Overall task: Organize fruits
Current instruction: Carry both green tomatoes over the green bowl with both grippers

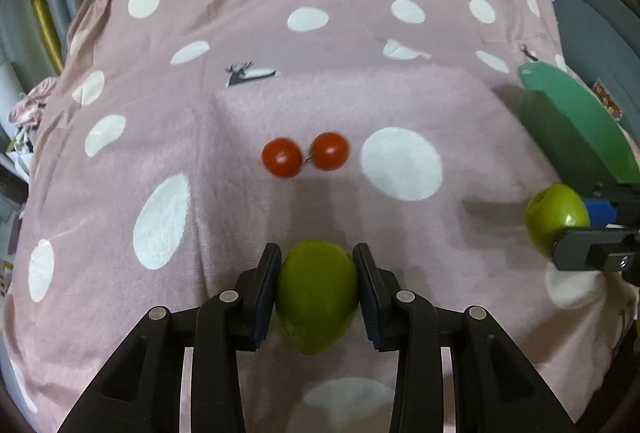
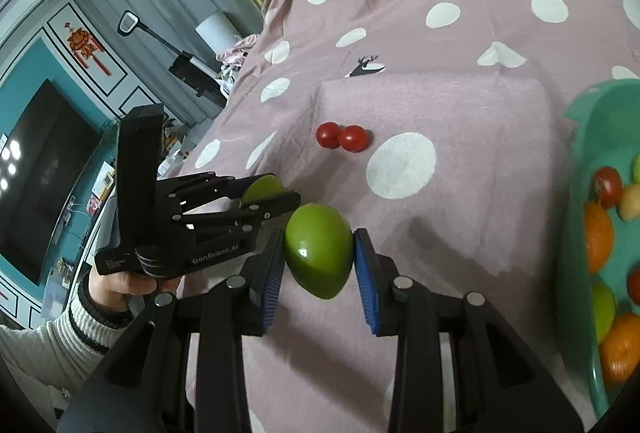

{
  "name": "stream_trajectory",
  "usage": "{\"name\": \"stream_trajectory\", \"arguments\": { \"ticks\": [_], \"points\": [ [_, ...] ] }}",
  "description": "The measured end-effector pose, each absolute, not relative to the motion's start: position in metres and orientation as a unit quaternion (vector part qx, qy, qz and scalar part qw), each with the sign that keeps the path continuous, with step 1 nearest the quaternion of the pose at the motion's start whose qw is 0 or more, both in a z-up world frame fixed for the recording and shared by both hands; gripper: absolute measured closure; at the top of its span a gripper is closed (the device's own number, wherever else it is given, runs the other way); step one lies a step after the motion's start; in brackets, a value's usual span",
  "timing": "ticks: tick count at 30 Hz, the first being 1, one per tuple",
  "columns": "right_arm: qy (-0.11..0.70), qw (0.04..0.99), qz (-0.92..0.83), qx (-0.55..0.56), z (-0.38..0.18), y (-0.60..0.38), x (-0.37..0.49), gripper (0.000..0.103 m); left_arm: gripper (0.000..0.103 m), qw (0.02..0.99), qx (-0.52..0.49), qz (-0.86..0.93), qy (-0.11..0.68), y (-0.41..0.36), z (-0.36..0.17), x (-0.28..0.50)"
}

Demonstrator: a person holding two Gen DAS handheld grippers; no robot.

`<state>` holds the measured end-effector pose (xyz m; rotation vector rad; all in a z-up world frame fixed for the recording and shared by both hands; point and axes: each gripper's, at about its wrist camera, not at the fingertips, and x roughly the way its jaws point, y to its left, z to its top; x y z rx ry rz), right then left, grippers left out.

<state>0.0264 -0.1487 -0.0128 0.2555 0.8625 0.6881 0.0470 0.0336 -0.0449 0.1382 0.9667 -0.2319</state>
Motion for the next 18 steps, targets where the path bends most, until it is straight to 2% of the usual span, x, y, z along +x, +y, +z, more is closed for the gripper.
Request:
{"name": "stream_trajectory", "arguments": {
  "ticks": [18],
  "points": [
    [0.337,0.859,0.338,0.185,-0.004,-0.196,-0.01,0.069,0.066,0.893,0.072,-0.135,0.424,-0.01,-0.001,0.023]
  ]
}}
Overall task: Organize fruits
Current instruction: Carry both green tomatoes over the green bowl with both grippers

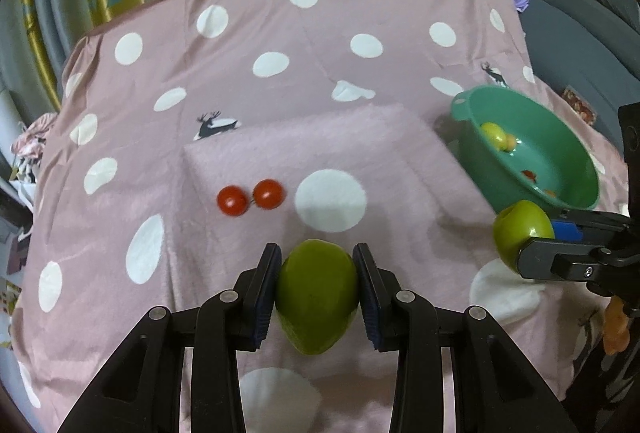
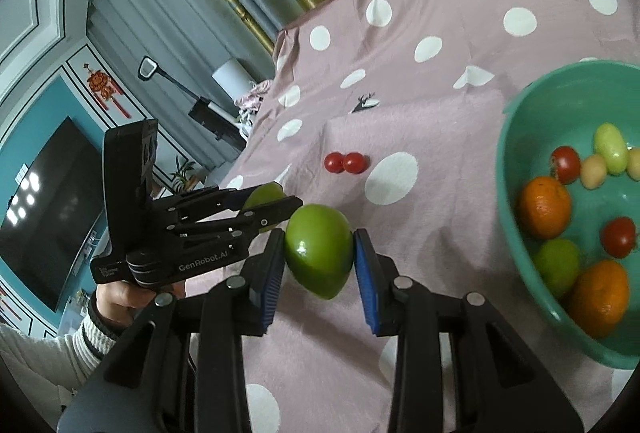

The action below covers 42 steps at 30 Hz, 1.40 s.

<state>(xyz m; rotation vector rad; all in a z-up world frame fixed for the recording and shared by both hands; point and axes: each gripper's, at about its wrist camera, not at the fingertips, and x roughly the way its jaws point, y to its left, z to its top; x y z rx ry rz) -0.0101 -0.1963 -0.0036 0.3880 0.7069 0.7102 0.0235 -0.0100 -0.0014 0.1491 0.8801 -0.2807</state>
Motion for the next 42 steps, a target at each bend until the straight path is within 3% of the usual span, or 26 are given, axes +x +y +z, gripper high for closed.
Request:
{"name": "stream_trajectory", "arguments": {
  "ticks": [18,42],
  "points": [
    [0.258,0.896,0.306,0.191,0.028,-0.239,-0.037,0.068,0.066,0.898,0.113,-0.172,0.39,-0.071,0.028,0.019],
    [0.225,0.92,0.243,0.21,0.032,-0.285,-0.051,0.068,0.066,0.889,0.158,-0.219,0.369,-0.141,0.044,0.022]
  ]
}}
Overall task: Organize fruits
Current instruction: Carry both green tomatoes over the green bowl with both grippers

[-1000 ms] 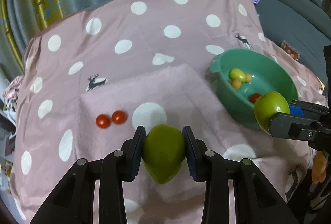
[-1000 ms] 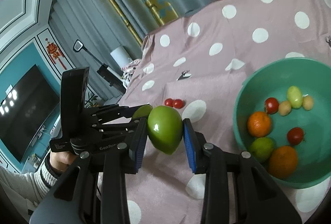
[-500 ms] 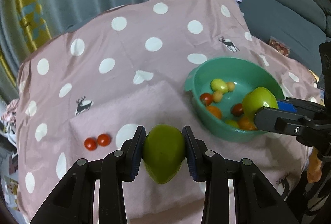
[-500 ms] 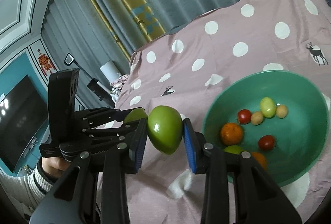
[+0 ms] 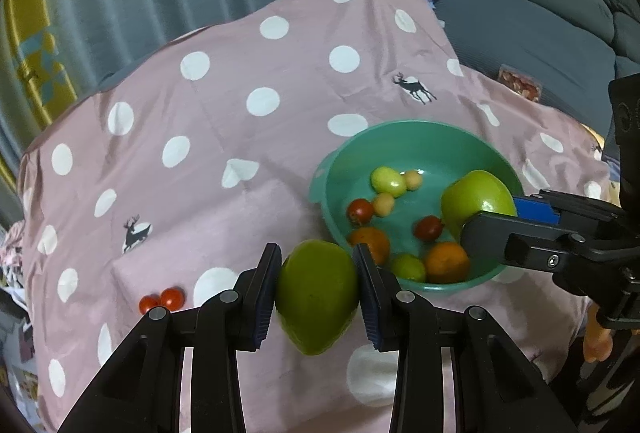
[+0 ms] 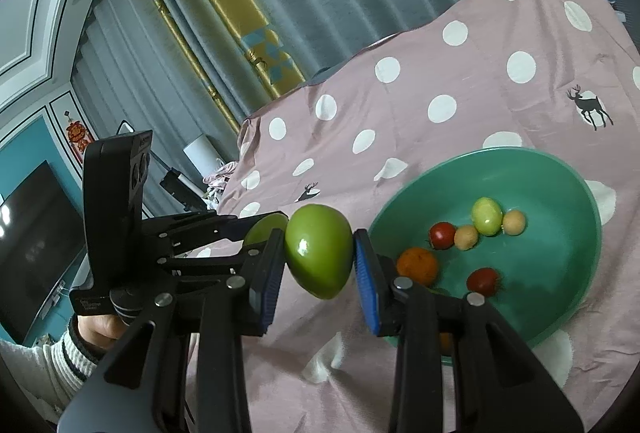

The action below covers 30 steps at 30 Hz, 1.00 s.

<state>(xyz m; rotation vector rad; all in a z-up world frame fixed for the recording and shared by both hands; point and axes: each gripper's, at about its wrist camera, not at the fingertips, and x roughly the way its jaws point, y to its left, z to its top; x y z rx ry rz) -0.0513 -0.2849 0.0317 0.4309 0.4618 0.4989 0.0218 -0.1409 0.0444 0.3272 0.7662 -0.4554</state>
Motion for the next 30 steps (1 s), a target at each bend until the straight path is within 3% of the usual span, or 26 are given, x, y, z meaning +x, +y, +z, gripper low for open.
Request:
{"name": "stream_trajectory", "arguments": {
  "ticks": [30],
  "points": [
    [0.227,0.937,0.165,0.21,0.025,-0.319,-0.054,0.068,0.066,0.877,0.177,-0.242,0.377,-0.196,0.033,0.035]
  ]
}}
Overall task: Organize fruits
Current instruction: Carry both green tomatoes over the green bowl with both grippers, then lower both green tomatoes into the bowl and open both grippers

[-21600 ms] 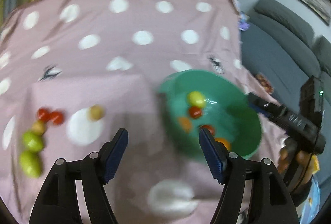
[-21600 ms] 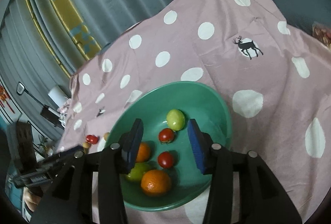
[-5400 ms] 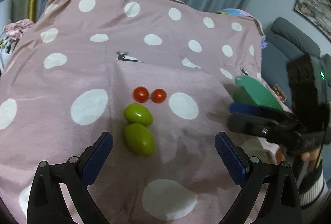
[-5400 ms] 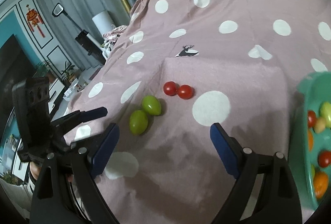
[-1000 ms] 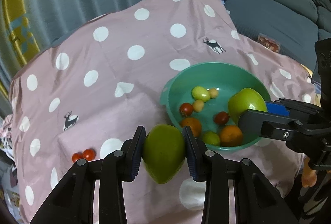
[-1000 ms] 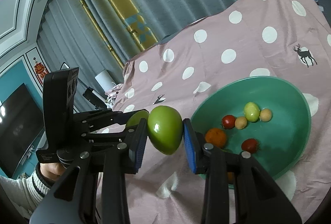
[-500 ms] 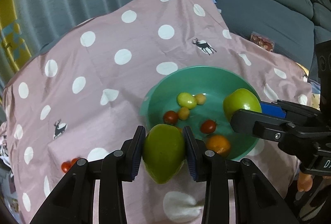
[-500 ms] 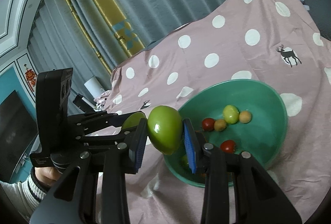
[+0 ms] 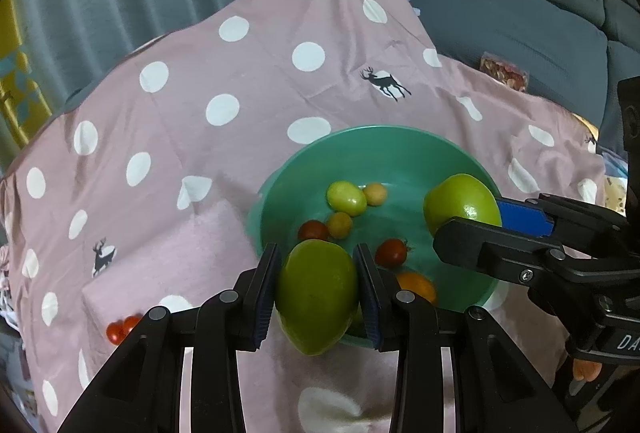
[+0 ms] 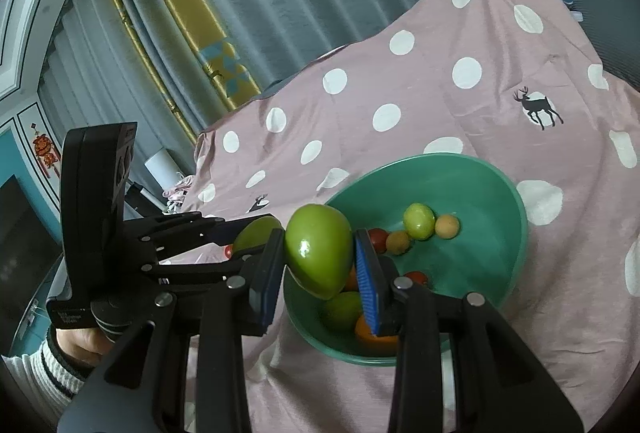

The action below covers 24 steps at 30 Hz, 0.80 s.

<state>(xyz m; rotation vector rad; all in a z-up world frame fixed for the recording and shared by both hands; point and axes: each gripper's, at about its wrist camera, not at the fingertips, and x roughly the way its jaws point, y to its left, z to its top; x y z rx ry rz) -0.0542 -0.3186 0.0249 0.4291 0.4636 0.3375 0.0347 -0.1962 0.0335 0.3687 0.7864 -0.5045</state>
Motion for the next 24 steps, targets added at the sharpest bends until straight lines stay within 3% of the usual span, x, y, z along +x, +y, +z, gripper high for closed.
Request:
{"name": "stream_trajectory", "arguments": {
  "ticks": [24],
  "points": [
    [0.242,0.935,0.147,0.216,0.017,-0.325,-0.05,0.068,0.066,0.867,0.197,-0.239,0.39,-0.217,0.021,0.042]
  ]
}}
